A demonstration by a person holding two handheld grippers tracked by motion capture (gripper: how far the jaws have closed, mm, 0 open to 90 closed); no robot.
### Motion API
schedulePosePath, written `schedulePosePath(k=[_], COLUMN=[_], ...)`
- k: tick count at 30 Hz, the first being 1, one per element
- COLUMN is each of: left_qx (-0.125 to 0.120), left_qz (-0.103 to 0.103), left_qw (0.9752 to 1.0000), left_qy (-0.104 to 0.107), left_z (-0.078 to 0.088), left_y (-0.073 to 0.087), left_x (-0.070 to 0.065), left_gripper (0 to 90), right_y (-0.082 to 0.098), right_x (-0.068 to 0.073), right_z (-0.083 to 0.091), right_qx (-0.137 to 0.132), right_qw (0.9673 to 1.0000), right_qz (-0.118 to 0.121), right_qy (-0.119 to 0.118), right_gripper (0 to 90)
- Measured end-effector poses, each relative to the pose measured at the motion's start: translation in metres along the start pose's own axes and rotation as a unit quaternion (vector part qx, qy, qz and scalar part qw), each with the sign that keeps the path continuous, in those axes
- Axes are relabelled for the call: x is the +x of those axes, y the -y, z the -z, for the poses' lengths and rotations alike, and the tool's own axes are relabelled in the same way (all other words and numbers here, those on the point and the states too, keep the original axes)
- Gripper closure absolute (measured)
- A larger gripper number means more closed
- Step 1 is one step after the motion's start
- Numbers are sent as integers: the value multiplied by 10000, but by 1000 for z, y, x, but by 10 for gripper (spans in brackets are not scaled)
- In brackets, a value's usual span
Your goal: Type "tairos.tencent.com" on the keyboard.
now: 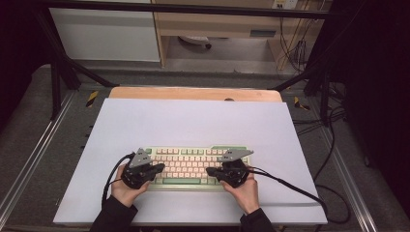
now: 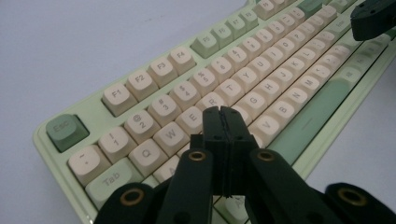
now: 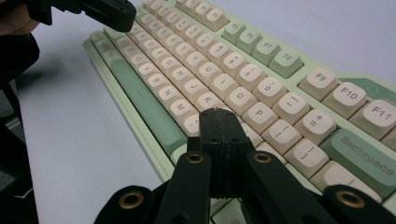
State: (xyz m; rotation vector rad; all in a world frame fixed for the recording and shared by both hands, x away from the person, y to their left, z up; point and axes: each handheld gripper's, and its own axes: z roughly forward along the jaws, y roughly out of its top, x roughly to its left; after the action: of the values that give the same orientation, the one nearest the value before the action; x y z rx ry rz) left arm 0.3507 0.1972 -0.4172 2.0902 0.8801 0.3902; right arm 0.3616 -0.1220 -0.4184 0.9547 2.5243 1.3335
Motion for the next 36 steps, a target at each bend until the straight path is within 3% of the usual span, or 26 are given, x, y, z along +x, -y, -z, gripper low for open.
schedulePosePath(k=[15,31,36], left_qx=[-70,-98,-100], left_qz=[201,252,238], left_qw=[9998,9996,9997], left_qy=[20,15,24], left_z=[11,13,13], left_y=[14,17,17], left_x=[12,15,15], left_gripper=[894,892,892], right_y=[2,5,2], right_x=[3,4,4], right_z=[-17,-20,-15], right_qx=[187,276,157], right_qw=[9998,9996,9998], right_qz=[108,101,120], right_qy=[26,20,15], right_gripper=[900,900,900])
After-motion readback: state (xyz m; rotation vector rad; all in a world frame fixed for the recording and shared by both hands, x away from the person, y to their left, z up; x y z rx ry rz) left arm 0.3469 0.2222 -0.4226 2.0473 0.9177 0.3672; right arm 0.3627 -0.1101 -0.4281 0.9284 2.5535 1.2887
